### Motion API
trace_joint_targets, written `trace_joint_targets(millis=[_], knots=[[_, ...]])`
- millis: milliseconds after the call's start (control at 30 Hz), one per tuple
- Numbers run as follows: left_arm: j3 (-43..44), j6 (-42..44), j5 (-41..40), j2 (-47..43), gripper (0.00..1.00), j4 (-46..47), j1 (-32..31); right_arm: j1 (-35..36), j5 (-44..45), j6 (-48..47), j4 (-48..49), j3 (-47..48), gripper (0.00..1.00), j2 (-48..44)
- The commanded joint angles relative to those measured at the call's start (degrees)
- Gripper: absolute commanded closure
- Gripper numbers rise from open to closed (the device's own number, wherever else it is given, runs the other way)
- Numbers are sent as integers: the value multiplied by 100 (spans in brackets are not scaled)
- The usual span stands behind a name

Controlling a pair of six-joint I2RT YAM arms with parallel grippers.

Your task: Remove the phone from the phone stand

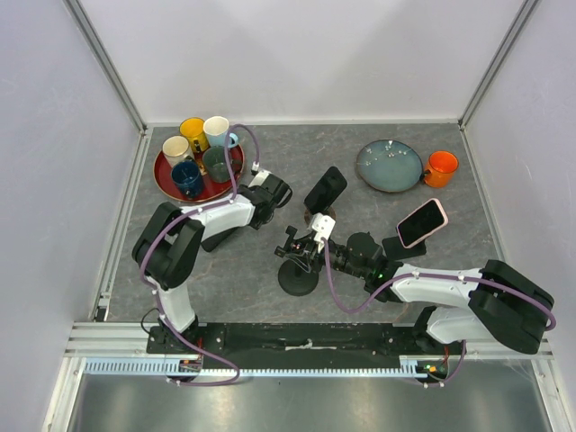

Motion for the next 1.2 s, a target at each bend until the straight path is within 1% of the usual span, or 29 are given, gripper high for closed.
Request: trace_joint_targets(millis=[0, 67, 200, 367, 567, 733, 867, 900, 1000, 1033, 1100, 1133, 1167], knots=[[108, -339, 186, -136, 52, 43, -11, -38, -29, 134, -683, -164, 94, 170], [108, -374, 257, -207, 50, 61, -11, -38, -29, 134, -683, -155, 94, 179], [64, -444, 695, -479, 44, 131, -11, -38, -55, 143, -727, -137, 94, 170], [-41, -567, 1057, -1049, 37, 315, -11, -38, -55, 151, -762, -129, 94, 152], [-111, -664, 1250, -1735, 36, 412, -2, -38, -55, 151, -797, -94, 94, 152], [-269, -743, 1286, -2807, 36, 491, 24, -29, -38, 151, -850, -50, 95, 152], [-401, -638, 1242, -3642, 35, 526, 24, -38, -55, 169, -859, 56, 100, 196], [-506, -568, 1224, -3966, 35, 561, 24, -29, -64, 160, -868, 82, 100, 214], [-804, -428, 1312, -4477, 32, 701, 24, -38, -125, 152, -903, 205, 100, 293], [-867, -418, 1356, -4809, 27, 737, 24, -29, -160, 151, -912, 249, 100, 310], [-1059, -340, 1566, -5171, 17, 833, 24, -38, -195, 143, -938, 372, 100, 363], [-1104, -304, 1637, -5486, 7, 921, 24, -38, -213, 143, -947, 416, 100, 389], [-1157, -269, 1724, -5620, 6, 974, 24, -29, -205, 151, -947, 486, 100, 424]])
